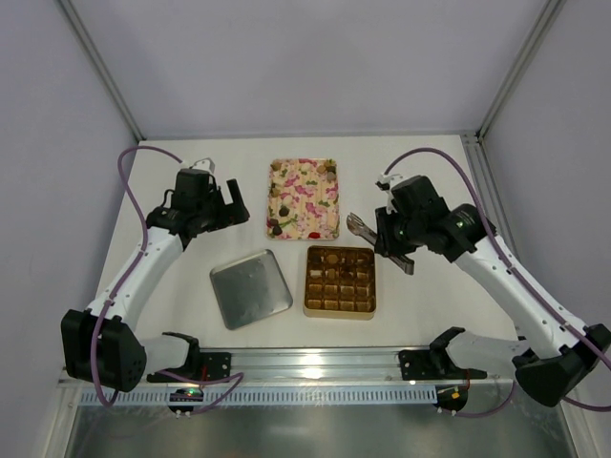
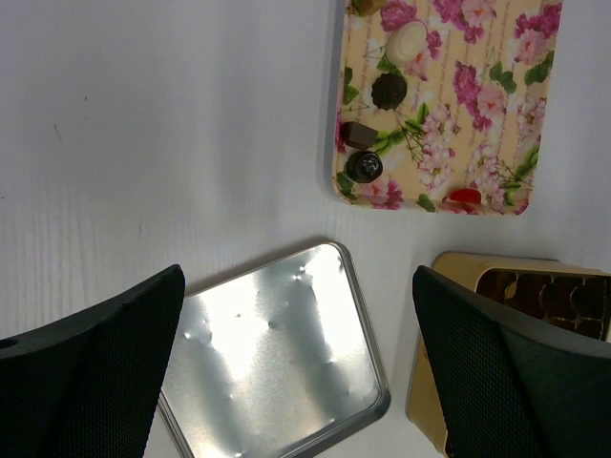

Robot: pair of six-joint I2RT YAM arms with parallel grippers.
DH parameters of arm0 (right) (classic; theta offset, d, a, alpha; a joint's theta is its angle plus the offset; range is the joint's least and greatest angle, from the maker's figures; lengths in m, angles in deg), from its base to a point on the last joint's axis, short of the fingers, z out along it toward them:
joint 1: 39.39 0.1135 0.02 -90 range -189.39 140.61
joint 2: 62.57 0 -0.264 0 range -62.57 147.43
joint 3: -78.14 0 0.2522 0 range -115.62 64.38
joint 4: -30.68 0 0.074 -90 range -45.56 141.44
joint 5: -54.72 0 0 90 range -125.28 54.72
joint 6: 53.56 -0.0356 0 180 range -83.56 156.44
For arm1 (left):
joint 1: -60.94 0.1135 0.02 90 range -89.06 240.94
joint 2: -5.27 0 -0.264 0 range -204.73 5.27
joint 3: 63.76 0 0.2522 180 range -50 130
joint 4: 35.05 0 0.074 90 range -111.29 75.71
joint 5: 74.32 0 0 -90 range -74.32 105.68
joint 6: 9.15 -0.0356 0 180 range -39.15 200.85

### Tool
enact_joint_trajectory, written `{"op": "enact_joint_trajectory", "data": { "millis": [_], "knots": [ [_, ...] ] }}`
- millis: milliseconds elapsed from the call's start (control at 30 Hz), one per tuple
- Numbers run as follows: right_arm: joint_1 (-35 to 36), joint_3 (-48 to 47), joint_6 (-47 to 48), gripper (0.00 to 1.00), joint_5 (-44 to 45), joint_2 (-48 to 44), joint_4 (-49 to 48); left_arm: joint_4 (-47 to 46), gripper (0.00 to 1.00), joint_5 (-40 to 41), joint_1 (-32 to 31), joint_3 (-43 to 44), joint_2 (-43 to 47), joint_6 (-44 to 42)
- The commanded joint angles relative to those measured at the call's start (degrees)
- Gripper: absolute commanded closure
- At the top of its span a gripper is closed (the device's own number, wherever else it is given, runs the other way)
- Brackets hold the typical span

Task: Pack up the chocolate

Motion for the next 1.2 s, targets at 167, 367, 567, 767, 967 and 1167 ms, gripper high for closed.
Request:
{"op": "enact_joint_trajectory", "data": {
  "millis": [167,367,567,767,967,1167],
  "knots": [
    [-0.03,11.93,-4.64,0.74,-3.43,-12.33,2.41,-0.41,0.00,0.36,0.11,1.86,1.02,-0.90],
    [-0.03,14.14,-4.55,0.74,-4.31,-14.79,4.25,-0.41,0.00,0.71,0.11,1.78,0.93,-0.98],
    [0.06,15.20,-4.29,0.74,-4.75,-15.49,5.05,-0.24,0.00,0.62,0.03,1.78,0.75,-0.90],
    [0.06,15.99,-4.46,0.74,-5.28,-16.20,5.75,-0.33,0.00,0.71,0.11,1.78,0.67,-0.90],
    [0.14,16.43,-4.82,0.73,-5.81,-16.11,6.28,-0.33,0.00,0.71,0.11,1.78,0.75,-0.90],
    [0.23,16.87,-5.08,0.69,-6.07,-16.11,6.46,-0.33,0.00,0.53,0.11,1.86,0.58,-0.98]
  ]
}}
